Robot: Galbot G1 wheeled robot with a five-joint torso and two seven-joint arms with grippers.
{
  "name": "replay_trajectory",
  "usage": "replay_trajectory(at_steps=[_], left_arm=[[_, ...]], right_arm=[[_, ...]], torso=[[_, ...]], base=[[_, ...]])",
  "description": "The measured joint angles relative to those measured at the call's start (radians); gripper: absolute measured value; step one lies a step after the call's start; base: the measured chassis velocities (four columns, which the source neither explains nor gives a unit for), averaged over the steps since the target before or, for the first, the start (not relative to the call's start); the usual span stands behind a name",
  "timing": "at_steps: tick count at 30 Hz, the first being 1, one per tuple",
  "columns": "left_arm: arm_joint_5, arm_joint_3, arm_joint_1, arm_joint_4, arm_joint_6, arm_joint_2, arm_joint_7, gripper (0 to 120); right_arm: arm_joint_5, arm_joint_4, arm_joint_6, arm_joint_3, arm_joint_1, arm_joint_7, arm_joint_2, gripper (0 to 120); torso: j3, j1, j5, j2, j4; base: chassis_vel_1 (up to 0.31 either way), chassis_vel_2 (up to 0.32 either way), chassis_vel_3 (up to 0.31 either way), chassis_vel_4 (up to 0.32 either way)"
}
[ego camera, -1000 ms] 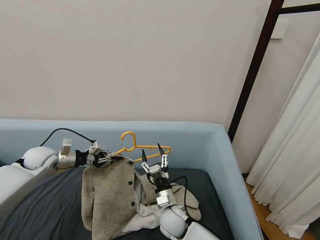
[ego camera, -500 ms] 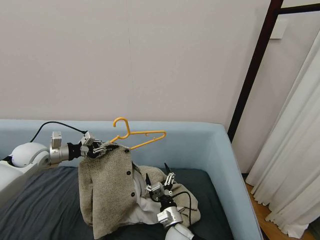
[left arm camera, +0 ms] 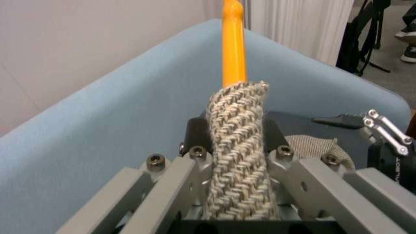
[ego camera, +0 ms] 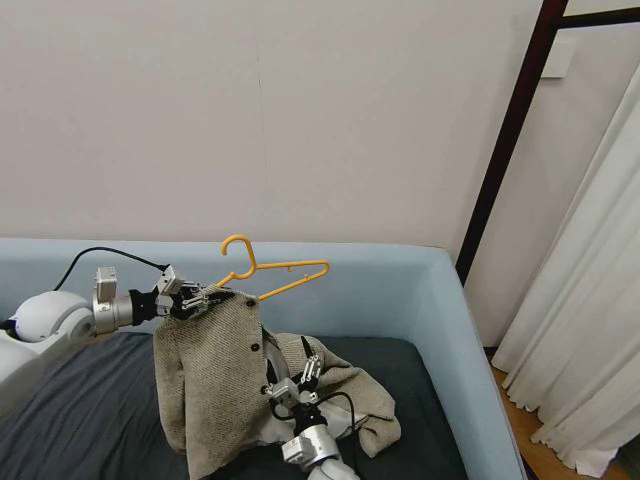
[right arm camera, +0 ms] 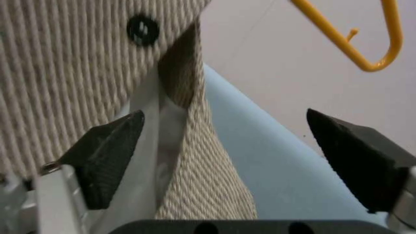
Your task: Pick up the clothes from the sofa and hang them on the clothes hanger.
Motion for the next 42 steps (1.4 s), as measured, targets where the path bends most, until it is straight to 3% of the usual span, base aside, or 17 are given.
replay_trajectory(at_steps=[13,26,30,33,42], left_arm=[[-0.011,-0.030,0.035,-0.031,-0.006,0.011,-0.003,9],[-0.017,-0.061,0.077,-0.062,-0.007,0.032,-0.006,9],[-0.017,-0.062,0.078,-0.064,-0.007,0.034,-0.008,9],[-0.017,-0.062,0.079,-0.066,-0.007,0.034,-0.010,9],[-0.018,-0.069,0.087,-0.074,-0.007,0.042,-0.013,9]], right_arm=[[-0.080,-0.075,-0.113,0.006,0.020,0.051,0.043,45],[-0.101,-0.107,-0.151,0.001,0.039,0.054,0.065,0],[-0.095,-0.098,-0.151,-0.005,0.039,0.047,0.063,0],[-0.091,-0.091,-0.151,-0.007,0.038,0.042,0.061,15],[-0.092,-0.102,-0.151,-0.004,0.042,0.034,0.066,45]], torso=[[0.000,0.000,0.0000,0.000,0.0001],[0.000,0.000,0.0001,0.000,0.0001],[0.000,0.000,0.0001,0.000,0.0000],[0.000,0.000,0.0001,0.000,0.0000],[0.000,0.000,0.0001,0.000,0.0000]], base=[[0.000,0.000,0.000,0.000],[0.000,0.000,0.000,0.000],[0.000,0.000,0.000,0.000],[0.000,0.000,0.000,0.000],[0.000,0.000,0.000,0.000]])
